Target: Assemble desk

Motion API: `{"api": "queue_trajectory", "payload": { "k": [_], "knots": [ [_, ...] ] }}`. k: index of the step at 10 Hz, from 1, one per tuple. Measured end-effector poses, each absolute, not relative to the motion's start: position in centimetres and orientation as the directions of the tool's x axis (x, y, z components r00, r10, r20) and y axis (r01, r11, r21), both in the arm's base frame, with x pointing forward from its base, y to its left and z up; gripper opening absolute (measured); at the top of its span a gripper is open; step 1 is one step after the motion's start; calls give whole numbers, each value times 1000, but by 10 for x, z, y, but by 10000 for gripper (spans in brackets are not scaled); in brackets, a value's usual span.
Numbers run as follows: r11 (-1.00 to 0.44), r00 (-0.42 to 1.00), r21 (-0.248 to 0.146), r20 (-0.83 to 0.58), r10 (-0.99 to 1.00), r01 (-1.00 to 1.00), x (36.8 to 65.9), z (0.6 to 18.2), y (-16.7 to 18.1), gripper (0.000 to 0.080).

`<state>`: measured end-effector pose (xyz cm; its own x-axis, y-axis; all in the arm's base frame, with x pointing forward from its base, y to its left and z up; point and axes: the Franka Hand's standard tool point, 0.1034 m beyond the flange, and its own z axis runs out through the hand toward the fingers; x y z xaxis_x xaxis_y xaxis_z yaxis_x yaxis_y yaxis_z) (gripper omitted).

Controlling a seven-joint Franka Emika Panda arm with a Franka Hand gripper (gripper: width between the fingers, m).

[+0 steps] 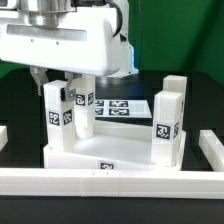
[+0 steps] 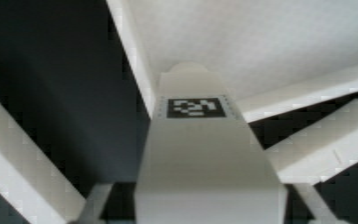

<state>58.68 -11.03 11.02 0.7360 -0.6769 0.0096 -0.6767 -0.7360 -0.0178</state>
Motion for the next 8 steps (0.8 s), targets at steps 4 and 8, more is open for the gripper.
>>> {"api": "queue_trajectory", "payload": {
  "k": [4, 8],
  "knots": [
    [-444, 445, -41, -13, -895, -895, 586, 109, -111, 289],
    [-114, 115, -38, -34, -993, -993, 587, 109, -109, 289]
  ]
}}
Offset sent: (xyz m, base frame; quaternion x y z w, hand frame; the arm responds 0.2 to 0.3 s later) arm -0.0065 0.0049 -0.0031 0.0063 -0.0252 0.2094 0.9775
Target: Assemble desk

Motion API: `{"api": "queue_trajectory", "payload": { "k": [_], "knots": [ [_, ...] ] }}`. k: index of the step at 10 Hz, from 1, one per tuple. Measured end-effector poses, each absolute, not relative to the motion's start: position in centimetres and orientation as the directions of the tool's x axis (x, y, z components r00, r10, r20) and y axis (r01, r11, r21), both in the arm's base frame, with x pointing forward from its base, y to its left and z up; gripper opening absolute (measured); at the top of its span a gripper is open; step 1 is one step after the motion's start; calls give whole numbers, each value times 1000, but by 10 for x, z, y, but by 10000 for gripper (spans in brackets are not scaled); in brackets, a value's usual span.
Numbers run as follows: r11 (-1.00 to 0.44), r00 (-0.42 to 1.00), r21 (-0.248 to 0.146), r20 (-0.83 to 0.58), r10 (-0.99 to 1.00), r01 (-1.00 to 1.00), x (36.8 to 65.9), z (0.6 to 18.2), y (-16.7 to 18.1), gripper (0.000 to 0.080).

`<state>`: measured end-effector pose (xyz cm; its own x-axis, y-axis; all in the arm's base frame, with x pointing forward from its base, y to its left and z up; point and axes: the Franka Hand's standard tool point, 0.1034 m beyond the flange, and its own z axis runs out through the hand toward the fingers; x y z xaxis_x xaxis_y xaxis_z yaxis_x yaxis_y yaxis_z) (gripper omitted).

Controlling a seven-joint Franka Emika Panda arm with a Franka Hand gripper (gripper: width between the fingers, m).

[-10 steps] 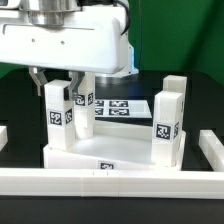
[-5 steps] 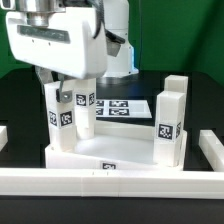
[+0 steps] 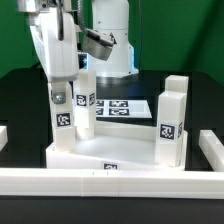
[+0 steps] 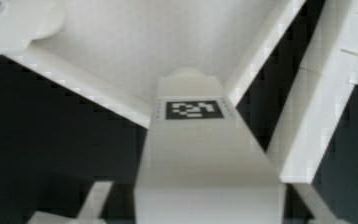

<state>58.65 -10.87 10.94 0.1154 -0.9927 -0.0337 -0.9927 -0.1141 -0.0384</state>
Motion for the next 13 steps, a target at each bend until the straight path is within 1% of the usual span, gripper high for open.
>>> {"api": "queue_trajectory", "payload": {
  "k": [1, 2, 3, 4, 5, 6, 7, 8, 10, 11, 12, 13],
  "knots": [
    [-51, 53, -36, -36, -998, -998, 587, 109, -108, 289],
    [-29, 30, -34, -36, -999, -999, 587, 109, -107, 347],
    [-49, 51, -35, -35, -998, -998, 587, 109, -108, 485],
    [-78, 79, -36, -34, -996, -996, 587, 109, -108, 595],
    [-111, 112, -38, -32, -993, -993, 587, 108, -108, 595],
    [-175, 176, -36, -27, -984, -984, 587, 108, -107, 638],
    [-336, 337, -20, -9, -942, -941, 587, 109, -108, 646],
    [-436, 436, -10, 6, -900, -900, 589, 111, -107, 646],
    [-615, 615, -10, 12, -789, -788, 591, 111, -106, 649],
    [-685, 684, -10, 17, -729, -729, 591, 112, -107, 649],
    [-707, 707, -9, 17, -707, -707, 591, 112, -107, 649],
    [-771, 771, -7, 18, -637, -637, 591, 112, -107, 649]
  ]
}}
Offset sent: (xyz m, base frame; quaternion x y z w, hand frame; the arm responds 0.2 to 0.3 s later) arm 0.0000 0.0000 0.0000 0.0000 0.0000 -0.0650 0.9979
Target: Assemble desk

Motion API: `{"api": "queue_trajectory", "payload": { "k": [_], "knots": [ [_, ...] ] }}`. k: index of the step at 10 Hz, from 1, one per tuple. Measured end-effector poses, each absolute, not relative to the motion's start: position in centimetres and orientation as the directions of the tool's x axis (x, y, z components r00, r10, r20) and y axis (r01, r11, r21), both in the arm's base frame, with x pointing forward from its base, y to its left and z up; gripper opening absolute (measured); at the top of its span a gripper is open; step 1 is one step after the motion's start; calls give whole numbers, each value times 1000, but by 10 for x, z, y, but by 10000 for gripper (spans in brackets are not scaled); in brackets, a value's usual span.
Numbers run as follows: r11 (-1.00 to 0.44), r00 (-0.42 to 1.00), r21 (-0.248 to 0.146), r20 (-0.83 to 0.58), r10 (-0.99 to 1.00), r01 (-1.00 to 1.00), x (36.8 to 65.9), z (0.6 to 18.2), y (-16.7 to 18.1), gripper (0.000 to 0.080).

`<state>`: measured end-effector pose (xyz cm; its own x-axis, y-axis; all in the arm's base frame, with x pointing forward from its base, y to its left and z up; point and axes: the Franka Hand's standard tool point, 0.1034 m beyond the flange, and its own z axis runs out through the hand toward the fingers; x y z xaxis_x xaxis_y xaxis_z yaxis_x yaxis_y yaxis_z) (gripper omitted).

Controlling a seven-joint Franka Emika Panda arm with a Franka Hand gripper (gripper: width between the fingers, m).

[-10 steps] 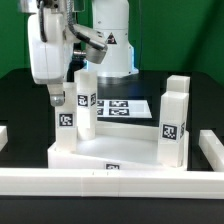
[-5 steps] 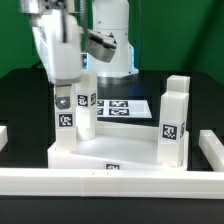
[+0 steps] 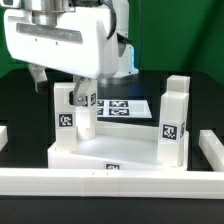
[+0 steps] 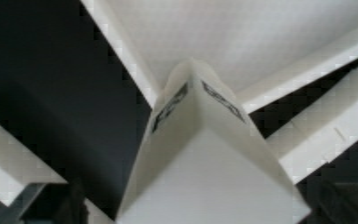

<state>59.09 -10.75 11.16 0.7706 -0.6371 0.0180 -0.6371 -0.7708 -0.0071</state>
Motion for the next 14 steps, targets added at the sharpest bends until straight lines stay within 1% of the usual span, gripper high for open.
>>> {"api": "queue_trajectory", "payload": {
  "k": [1, 4, 6, 9, 10, 11, 13, 14],
  "knots": [
    [-813, 813, -6, 19, -582, -582, 591, 112, -108, 649],
    [-950, 949, 4, 47, -312, -312, 593, 109, -104, 649],
    [-983, 982, 21, 62, -178, -180, 592, 107, -98, 649],
    [-999, 999, 33, 54, 6, 4, 590, 106, -98, 649],
    [-998, 997, 40, 50, 53, 51, 590, 106, -99, 621],
    [-995, 994, 45, 46, 95, 93, 589, 105, -100, 621],
    [-996, 996, 44, 45, 81, 79, 589, 105, -100, 288],
    [-996, 996, 44, 45, 80, 78, 589, 105, -101, 289]
  ]
}}
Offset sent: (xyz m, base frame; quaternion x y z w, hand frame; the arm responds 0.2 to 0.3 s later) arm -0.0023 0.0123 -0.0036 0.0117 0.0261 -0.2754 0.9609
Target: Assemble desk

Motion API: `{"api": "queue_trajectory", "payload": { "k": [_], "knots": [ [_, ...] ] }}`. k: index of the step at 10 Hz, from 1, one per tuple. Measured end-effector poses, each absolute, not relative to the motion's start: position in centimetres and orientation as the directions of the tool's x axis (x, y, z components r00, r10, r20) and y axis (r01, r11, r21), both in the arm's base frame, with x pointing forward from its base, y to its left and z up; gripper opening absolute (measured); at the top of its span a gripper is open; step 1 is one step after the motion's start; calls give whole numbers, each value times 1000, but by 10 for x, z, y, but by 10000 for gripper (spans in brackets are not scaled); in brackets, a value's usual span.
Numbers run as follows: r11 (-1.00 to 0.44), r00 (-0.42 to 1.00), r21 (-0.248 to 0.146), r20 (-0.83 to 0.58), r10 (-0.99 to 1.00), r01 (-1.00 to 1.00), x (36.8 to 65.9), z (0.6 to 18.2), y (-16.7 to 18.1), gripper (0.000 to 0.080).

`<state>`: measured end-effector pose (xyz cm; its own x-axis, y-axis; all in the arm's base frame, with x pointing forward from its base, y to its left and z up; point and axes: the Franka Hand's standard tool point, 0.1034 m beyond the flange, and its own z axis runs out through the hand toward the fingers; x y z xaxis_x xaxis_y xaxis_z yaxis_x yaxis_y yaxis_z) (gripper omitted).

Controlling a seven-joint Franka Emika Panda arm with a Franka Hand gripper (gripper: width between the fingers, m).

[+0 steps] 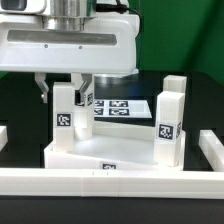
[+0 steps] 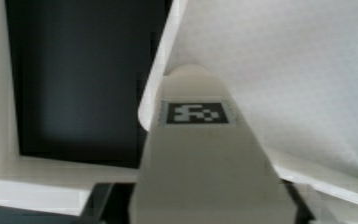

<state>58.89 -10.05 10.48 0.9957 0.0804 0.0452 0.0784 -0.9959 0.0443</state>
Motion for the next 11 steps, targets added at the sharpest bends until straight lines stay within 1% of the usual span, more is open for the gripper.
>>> {"api": "queue_trajectory", "payload": {
  "k": [3, 6, 7, 9, 11],
  "knots": [
    [-998, 997, 43, 46, 55, 53, 589, 105, -101, 289],
    [-966, 965, 26, 55, -256, -258, 588, 104, -103, 290],
    [-948, 947, 23, 61, -315, -317, 589, 104, -102, 290],
    [-844, 842, -1, 65, -535, -537, 589, 104, -103, 290],
    [-720, 717, -39, 65, -694, -693, 591, 104, -102, 291]
  ]
}}
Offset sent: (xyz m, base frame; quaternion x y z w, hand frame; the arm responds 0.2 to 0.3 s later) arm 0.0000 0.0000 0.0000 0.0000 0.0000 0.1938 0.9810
